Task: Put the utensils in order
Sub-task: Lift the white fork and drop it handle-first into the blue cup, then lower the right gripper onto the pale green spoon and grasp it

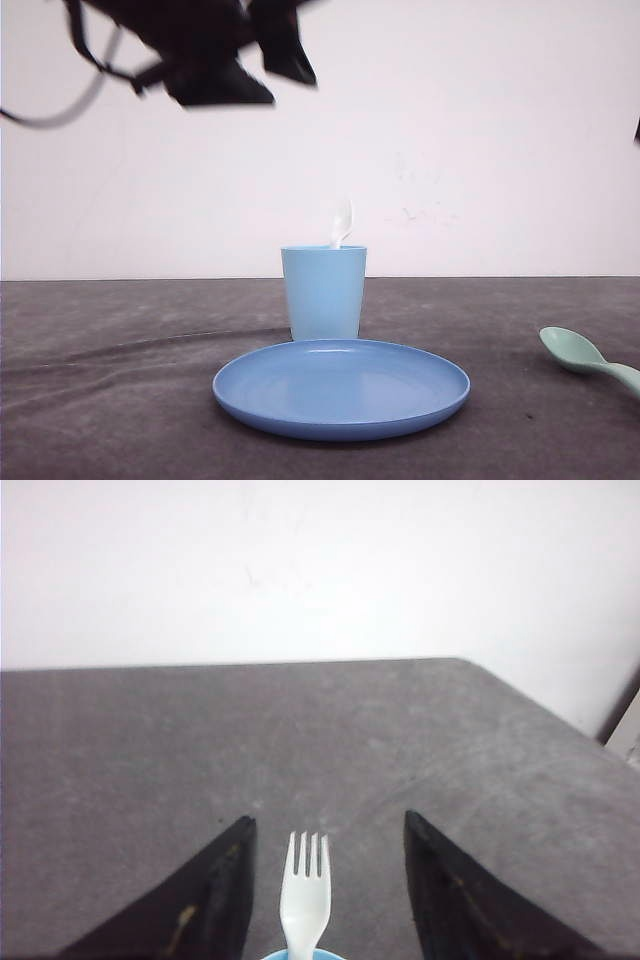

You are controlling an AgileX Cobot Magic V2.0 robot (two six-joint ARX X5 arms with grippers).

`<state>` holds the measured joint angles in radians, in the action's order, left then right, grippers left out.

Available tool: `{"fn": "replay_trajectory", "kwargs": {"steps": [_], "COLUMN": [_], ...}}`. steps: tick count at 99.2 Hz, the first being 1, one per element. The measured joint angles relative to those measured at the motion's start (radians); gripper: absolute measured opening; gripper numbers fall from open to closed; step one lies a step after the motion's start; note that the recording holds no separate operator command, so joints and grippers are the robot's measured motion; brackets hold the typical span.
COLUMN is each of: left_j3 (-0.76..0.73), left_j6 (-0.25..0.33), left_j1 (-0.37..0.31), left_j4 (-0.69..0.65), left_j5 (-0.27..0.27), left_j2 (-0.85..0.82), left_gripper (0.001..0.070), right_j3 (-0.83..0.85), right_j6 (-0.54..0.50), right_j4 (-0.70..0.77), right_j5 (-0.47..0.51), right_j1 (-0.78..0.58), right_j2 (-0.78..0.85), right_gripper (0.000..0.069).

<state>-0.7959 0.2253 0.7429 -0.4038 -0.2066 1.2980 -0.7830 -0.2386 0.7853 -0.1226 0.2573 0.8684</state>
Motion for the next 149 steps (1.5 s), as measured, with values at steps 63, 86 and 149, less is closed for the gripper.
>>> {"fn": "replay_trajectory", "kwargs": {"steps": [63,86,149], "left_j3": [0.0,0.0,0.0], "left_j6": [0.0,0.001,0.001], "left_j1": [0.021,0.021,0.021], "left_j4": [0.644,0.71,0.744], "left_j5": [0.0,0.0,0.0], "left_j2": [-0.483,-0.503,-0.505], "left_gripper": [0.0277,0.0277,0.0277], "right_j3": [0.015,0.016,0.02], "right_j6": [-0.172,-0.19,-0.203], "right_j4": [-0.048,-0.099,-0.15], "right_j5": [0.178,0.199,0.222], "right_j1": [0.27,0.278,0.278], "right_j2": [0.399,0.503,0.562], "right_gripper": [0.0349,0.0349,0.0074]}}
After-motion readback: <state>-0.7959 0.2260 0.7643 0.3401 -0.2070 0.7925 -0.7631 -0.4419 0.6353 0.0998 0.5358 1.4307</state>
